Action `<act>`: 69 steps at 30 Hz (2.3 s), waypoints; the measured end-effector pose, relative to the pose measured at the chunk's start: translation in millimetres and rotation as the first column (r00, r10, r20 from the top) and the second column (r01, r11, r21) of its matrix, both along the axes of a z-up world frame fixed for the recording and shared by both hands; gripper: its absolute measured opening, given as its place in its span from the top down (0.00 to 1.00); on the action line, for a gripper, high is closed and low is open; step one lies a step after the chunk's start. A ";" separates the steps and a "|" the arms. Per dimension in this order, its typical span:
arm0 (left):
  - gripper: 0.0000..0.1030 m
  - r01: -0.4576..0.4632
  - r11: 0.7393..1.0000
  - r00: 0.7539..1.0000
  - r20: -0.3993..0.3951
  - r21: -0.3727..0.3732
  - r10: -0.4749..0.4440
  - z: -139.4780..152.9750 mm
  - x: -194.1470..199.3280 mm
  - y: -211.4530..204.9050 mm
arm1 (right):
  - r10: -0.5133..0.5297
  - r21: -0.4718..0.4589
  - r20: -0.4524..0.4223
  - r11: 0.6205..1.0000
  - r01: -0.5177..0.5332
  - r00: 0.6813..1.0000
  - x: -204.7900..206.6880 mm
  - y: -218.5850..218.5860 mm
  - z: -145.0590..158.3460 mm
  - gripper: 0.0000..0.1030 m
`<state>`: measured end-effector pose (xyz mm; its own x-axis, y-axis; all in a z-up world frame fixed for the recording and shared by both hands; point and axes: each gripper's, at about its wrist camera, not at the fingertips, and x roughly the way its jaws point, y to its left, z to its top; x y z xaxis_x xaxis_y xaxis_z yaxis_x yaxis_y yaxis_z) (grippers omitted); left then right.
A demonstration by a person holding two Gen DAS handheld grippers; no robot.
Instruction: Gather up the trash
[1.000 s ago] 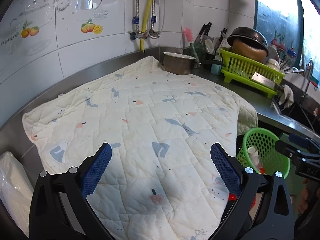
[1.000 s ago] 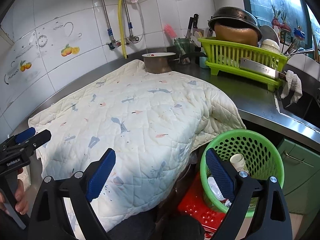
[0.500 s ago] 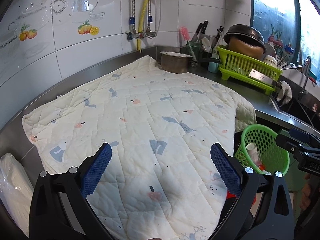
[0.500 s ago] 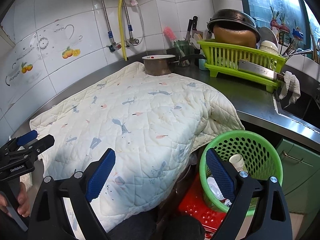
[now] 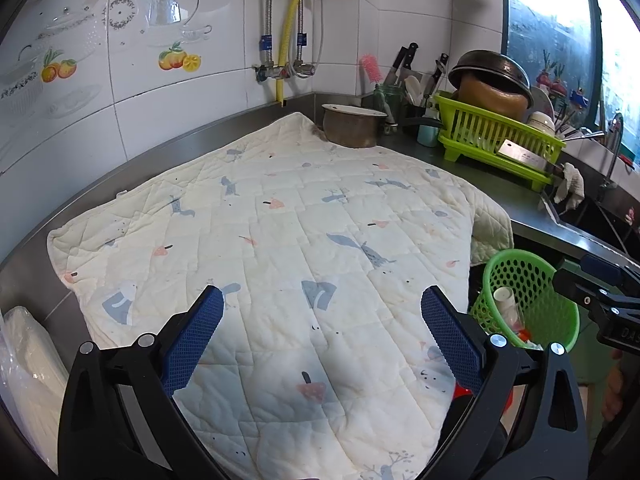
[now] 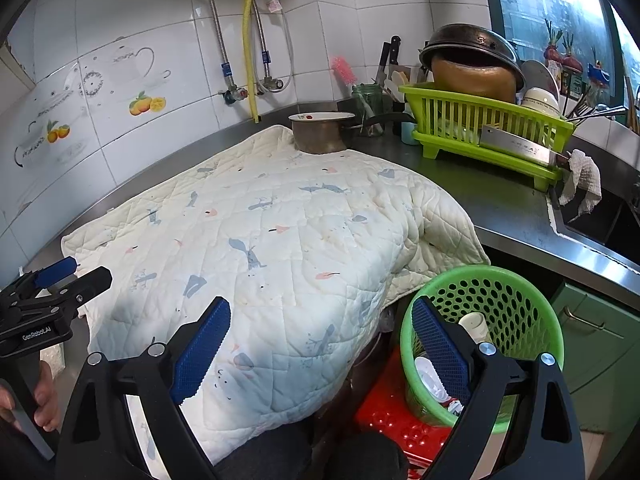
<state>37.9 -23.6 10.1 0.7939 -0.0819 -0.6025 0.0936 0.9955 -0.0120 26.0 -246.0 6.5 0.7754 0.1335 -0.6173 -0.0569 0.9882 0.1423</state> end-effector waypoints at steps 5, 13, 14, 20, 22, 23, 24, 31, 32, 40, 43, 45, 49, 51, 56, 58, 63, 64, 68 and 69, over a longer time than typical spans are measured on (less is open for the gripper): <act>0.05 0.001 1.000 1.000 -0.002 0.000 -0.001 0.5 -0.3 1.9 | 0.004 -0.002 -0.001 1.000 -0.004 1.000 0.0 2.2 0.4 0.14; 0.05 -0.003 1.000 1.000 0.003 0.000 0.003 1.1 -1.8 2.7 | 0.004 -0.002 0.002 1.000 -0.004 1.000 -0.1 3.7 1.4 0.14; 0.05 -0.004 1.000 1.000 0.004 0.000 0.004 1.2 -1.8 2.8 | 0.004 -0.004 0.004 1.000 -0.004 1.000 -0.2 3.7 1.8 0.14; 0.05 -0.004 1.000 1.000 0.003 -0.001 0.004 1.2 -1.5 3.0 | 0.006 -0.005 0.005 1.000 -0.006 1.000 -0.8 3.7 2.4 0.13; 0.05 -0.004 1.000 1.000 0.004 -0.001 0.004 1.2 -1.9 2.9 | 0.008 -0.009 0.007 1.000 -0.008 1.000 -1.3 3.8 3.6 0.13; 0.05 -0.004 1.000 1.000 0.005 -0.001 0.004 1.3 -2.2 2.8 | 0.009 -0.012 0.009 1.000 -0.009 1.000 -1.6 3.9 4.4 0.13; 0.05 -0.003 1.000 1.000 0.005 -0.001 0.003 1.3 -2.0 2.8 | 0.009 -0.014 0.011 1.000 -0.008 1.000 -1.9 4.1 5.2 0.13; 0.05 -0.010 1.000 1.000 0.008 -0.008 0.010 2.8 -2.1 3.9 | 0.004 -0.040 0.030 0.999 -0.003 1.000 -5.3 4.1 7.9 0.13; 0.05 -0.010 1.000 1.000 0.009 -0.009 0.010 3.3 -1.8 3.6 | 0.003 -0.040 0.032 0.999 -0.002 0.999 -5.4 3.8 8.6 0.13; 0.05 -0.007 1.000 1.000 0.020 -0.010 0.008 6.5 -3.7 -1.3 | -0.016 -0.058 0.053 0.998 0.019 0.998 -9.0 2.2 9.9 0.13; 0.05 -0.015 1.000 1.000 0.024 -0.003 0.016 6.5 -3.7 -2.5 | -0.023 -0.057 0.059 0.998 0.026 0.998 -9.8 0.6 9.9 0.13; 0.05 -0.014 1.000 1.000 0.023 -0.007 0.014 6.3 -4.4 -3.3 | -0.027 -0.058 0.061 0.998 0.031 0.998 -10.1 0.0 9.5 0.13; 0.05 -0.012 1.000 1.000 0.023 -0.009 0.012 6.2 -4.2 -3.4 | -0.036 -0.065 0.067 0.997 0.040 0.997 -10.9 -1.8 9.6 0.13; 0.05 -0.013 1.000 1.000 0.025 -0.008 0.013 6.5 -4.9 -4.0 | -0.040 -0.068 0.074 0.997 0.045 0.996 -11.7 -2.8 10.6 0.13; 0.05 -0.008 1.000 1.000 0.024 -0.010 0.008 6.2 -4.7 -4.9 | -0.048 -0.079 0.083 0.995 0.055 0.995 -12.4 -3.1 11.2 0.13; 0.05 -0.008 1.000 1.000 0.025 -0.009 0.008 6.2 -4.9 -5.7 | -0.053 -0.088 0.087 0.994 0.061 0.995 -13.0 -2.7 10.9 0.13; 0.05 -0.008 1.000 1.000 0.025 -0.009 0.008 6.3 -4.8 -5.7 | -0.057 -0.094 0.093 0.993 0.066 0.994 -14.0 -2.6 10.7 0.13; 0.05 -0.006 1.000 1.000 0.025 -0.009 0.006 6.2 -4.7 -5.8 | -0.058 -0.094 0.094 0.993 0.067 0.994 -14.1 -2.4 10.7 0.13; 0.05 -0.006 1.000 1.000 0.024 -0.009 0.006 6.0 -4.6 -6.6 | -0.058 -0.095 0.093 0.993 0.067 0.994 -14.4 -2.3 10.5 0.13; 0.05 -0.006 1.000 1.000 0.024 -0.008 0.007 6.3 -4.9 -6.3 | -0.058 -0.094 0.093 0.993 0.067 0.994 -14.5 -2.3 10.5 0.13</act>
<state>33.0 -29.9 16.4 0.8088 -0.0816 -0.5825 0.0874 0.9960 -0.0182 11.5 -248.4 17.0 0.8331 0.0256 -0.5525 -0.0025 0.9991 0.0424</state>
